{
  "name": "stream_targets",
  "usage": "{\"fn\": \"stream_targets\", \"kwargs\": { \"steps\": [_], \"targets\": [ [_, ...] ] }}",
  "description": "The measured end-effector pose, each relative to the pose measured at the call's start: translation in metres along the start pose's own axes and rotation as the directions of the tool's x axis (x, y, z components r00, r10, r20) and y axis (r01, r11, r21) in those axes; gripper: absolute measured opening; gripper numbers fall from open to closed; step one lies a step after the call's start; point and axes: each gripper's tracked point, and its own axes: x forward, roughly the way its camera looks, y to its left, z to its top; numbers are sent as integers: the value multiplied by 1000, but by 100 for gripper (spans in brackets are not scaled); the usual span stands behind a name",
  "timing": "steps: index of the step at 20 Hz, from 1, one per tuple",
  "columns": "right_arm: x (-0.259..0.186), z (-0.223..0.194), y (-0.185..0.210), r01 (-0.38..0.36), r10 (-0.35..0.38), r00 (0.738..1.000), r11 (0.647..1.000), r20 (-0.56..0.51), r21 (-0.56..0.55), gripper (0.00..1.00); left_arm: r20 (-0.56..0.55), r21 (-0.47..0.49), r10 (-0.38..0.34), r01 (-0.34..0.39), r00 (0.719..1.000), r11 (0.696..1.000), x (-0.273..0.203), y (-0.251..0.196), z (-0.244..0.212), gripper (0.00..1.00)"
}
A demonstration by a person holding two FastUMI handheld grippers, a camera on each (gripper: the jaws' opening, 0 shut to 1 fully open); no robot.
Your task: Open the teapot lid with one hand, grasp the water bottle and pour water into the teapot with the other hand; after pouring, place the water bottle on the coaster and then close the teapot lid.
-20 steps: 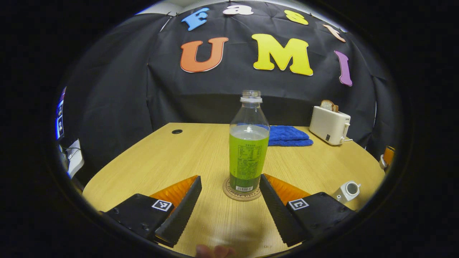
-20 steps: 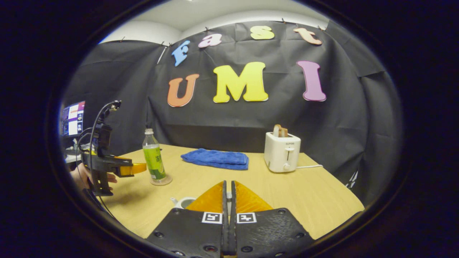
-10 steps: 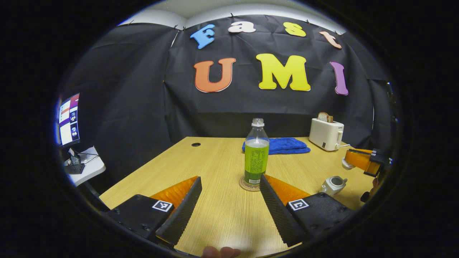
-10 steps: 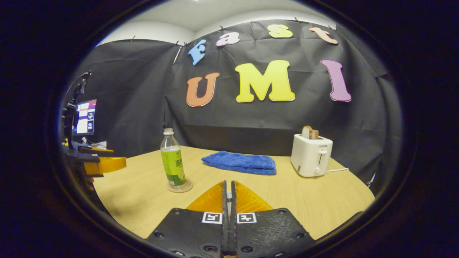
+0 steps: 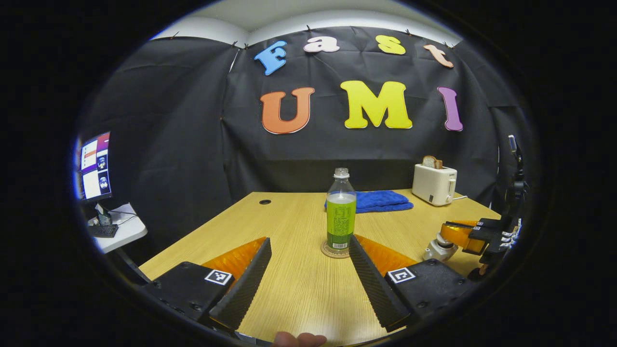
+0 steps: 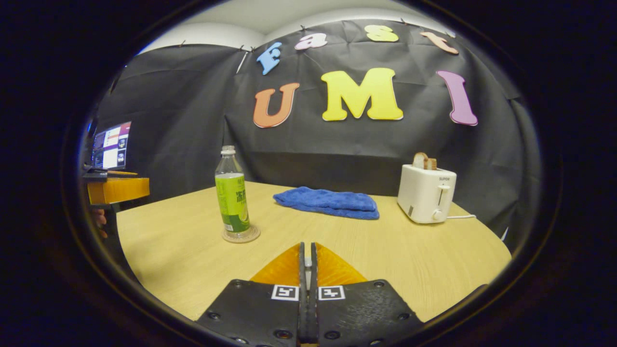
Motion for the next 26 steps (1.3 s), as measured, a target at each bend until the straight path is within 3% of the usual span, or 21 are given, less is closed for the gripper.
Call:
{"fn": "stream_targets", "kwargs": {
  "steps": [22, 25, 26],
  "targets": [
    [-3, -15, 4, 14, -13, 1000, 1000, 6, -9, 1, 10, 11, -14, 14, 1000, 1000, -5, -13, 2, 100],
    [-7, -8, 6, 14, -13, 1000, 1000, 20, -23, 8, 21, -2, -18, 18, 1000, 1000, -7, -18, 5, 100],
    [-10, -2, 8, 8, -7, 999, 1000, 37, -23, 25, 24, -5, -21, 21, 999, 1000, -9, -20, 7, 100]
  ]
}}
